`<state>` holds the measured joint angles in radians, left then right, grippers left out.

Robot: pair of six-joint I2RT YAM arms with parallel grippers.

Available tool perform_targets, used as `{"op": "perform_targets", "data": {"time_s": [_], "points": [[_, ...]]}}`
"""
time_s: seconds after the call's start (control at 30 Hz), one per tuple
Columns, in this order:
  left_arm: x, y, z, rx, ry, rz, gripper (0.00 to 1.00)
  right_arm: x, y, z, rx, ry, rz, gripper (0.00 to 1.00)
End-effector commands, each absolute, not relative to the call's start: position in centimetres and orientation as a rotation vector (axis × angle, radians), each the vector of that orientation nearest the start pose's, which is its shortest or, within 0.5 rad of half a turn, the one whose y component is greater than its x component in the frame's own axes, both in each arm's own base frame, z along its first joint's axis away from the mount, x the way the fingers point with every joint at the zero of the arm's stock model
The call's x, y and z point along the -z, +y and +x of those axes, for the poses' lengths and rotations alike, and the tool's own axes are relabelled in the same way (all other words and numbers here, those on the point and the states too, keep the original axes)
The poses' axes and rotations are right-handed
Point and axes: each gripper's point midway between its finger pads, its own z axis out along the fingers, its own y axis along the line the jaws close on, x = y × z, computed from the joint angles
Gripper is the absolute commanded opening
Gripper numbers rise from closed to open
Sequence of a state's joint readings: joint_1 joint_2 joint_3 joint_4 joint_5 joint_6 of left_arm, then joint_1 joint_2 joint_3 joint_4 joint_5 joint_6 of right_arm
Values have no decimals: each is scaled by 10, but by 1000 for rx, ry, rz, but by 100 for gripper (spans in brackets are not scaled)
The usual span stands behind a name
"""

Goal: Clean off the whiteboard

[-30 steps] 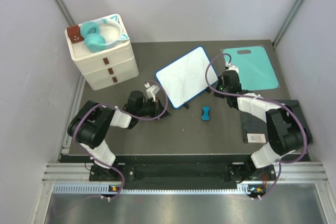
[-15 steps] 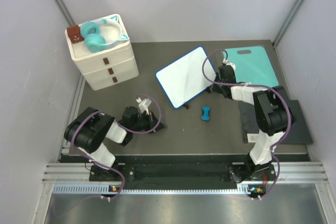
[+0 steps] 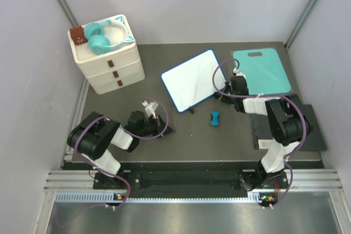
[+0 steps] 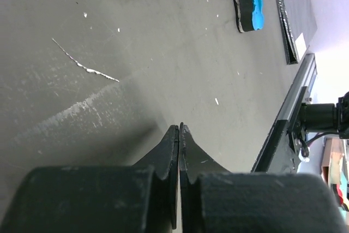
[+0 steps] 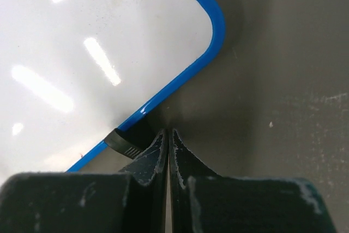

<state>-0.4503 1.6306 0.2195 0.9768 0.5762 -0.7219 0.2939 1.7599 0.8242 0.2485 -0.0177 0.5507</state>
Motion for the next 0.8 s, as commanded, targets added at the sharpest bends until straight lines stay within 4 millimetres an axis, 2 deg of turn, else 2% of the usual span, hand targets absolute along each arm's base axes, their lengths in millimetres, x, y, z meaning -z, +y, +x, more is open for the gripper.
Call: {"op": "perform_targets", "data": {"time_s": [0.0,0.17,0.4,0.57,0.77], "points": [[-49,-244,238,1258,2105,170,0,-42,181,395,-553,2246,195,0],[-49,-240,238,1213,2124,189,0,-37,177,394,-493,2256,216,0],[-49,-235,236,1173,2128,206,0,-37,199,393,-517,2268,134,0],[-51,-235,236,1170,2128,204,0,-38,219,384,-551,2273,93,0],[-55,-233,238,1149,2125,204,0,-35,225,372,-568,2272,111,0]]}}
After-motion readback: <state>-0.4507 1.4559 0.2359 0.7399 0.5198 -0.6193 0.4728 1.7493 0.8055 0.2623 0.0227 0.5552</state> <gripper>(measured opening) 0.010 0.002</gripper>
